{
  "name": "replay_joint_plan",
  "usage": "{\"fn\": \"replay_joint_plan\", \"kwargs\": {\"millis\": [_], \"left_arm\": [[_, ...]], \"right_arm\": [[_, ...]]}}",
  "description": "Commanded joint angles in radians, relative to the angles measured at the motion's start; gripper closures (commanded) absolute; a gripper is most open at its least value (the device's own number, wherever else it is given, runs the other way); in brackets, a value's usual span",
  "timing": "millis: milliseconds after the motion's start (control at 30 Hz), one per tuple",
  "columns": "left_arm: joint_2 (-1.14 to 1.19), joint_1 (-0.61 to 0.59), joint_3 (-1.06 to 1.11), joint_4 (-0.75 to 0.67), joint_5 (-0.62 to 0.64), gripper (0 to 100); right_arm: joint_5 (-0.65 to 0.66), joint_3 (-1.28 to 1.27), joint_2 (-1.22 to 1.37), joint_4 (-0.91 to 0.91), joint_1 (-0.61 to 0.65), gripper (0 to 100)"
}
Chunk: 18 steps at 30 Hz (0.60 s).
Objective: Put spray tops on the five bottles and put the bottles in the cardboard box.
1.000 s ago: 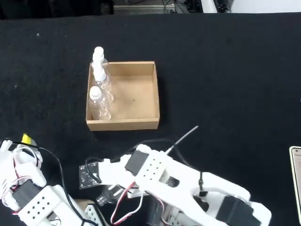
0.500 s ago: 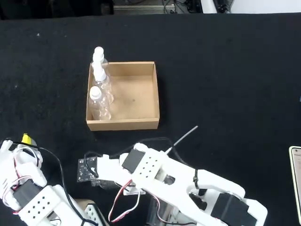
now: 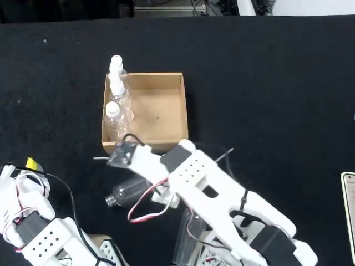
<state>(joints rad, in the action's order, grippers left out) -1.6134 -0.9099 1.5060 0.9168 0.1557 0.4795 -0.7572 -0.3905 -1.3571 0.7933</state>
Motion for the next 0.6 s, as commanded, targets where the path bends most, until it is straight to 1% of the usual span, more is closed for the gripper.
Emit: {"fn": "replay_joint_plan", "kwargs": {"millis": [0, 100, 200, 267, 433, 567], "left_arm": [[-0.006, -0.028, -0.016, -0.026, 0.005, 75], [-0.006, -0.119, -0.028, -0.029, 0.008, 75], [0.003, -0.168, -0.038, -0.06, 0.014, 75], [0.003, -0.168, -0.036, -0.068, 0.04, 75], [0.003, -0.166, -0.035, -0.061, 0.048, 75], [0.003, -0.166, -0.022, -0.068, 0.048, 75]], "right_arm": [[-0.006, 0.091, -0.05, -0.035, 0.101, 72.9], [-0.005, 0.107, -0.048, -0.02, 0.163, 72.6], [-0.003, 0.105, -0.047, 0.017, 0.181, 66.8], [-0.002, 0.104, -0.045, 0.049, 0.181, 63.8], [0.083, 0.102, -0.045, 0.077, 0.181, 63.5], [0.098, 0.094, -0.036, 0.104, 0.18, 63.5]]}}
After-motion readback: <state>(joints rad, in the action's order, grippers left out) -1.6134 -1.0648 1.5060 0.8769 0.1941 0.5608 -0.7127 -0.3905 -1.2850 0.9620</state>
